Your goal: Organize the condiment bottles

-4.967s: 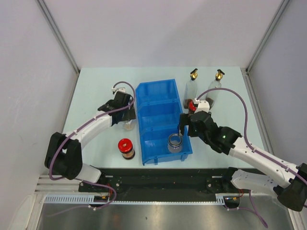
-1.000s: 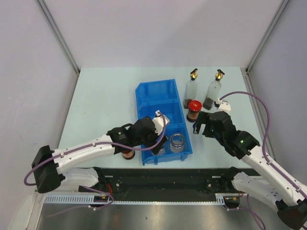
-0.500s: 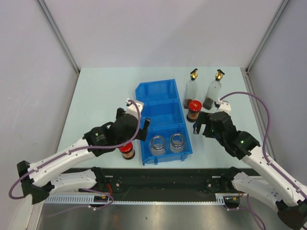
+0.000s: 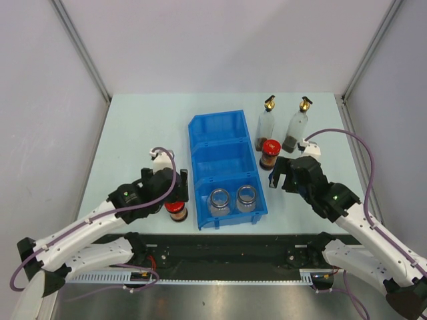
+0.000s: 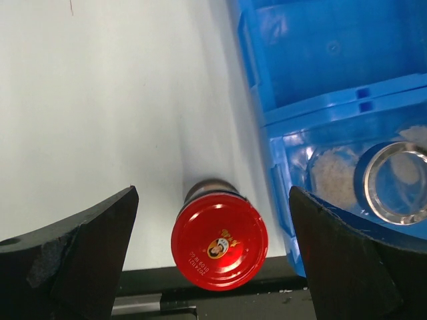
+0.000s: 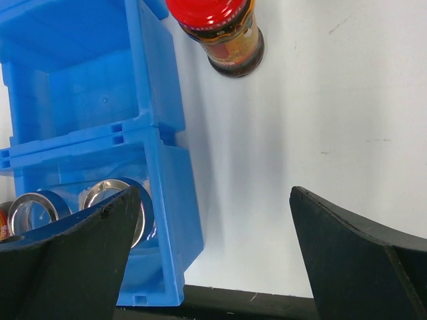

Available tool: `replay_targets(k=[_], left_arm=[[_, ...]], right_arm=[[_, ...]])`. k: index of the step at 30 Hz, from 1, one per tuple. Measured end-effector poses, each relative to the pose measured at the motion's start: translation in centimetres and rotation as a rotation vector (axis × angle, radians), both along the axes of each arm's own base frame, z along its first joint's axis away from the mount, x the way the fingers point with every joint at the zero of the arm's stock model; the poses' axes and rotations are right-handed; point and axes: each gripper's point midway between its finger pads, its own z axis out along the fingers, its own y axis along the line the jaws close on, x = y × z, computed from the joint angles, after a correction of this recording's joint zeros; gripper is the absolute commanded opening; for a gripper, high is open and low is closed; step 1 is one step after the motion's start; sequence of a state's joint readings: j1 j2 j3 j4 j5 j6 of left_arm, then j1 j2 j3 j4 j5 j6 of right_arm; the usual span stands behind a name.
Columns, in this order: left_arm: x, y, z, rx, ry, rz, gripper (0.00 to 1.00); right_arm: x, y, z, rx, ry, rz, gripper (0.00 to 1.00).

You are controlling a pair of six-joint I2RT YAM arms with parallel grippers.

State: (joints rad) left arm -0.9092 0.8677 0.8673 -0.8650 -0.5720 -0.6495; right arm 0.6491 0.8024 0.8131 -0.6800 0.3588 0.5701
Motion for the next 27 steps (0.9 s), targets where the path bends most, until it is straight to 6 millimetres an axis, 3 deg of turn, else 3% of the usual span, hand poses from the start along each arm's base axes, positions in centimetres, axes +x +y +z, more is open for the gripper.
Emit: replay_targets(k=[7,20,23,27], left_arm=[[-1.4,0.4,-3.1,0.006,0.087,0.018,1.00],[-2.4,-0.2,-5.6,0.021,0.187,0.006,0.94],[-2.6,-0.2,-5.9,0.014,0.199,0.011,0.87],[-3.1,-0.2,-6.3,0.000,0.213,0.007,0.61]], right_arm=[[-0.1,-0.1,-0.8,-0.007,0.018,-0.005,0.99],[-0.2,-0.1,-1.3,0.001,0.031,-0.017,1.00],[-0.2,-0.1,-1.3,0.001,0.031,-0.017,1.00],[-0.2,-0.1,-1.3,0.004,0.031,-0.019,1.00]])
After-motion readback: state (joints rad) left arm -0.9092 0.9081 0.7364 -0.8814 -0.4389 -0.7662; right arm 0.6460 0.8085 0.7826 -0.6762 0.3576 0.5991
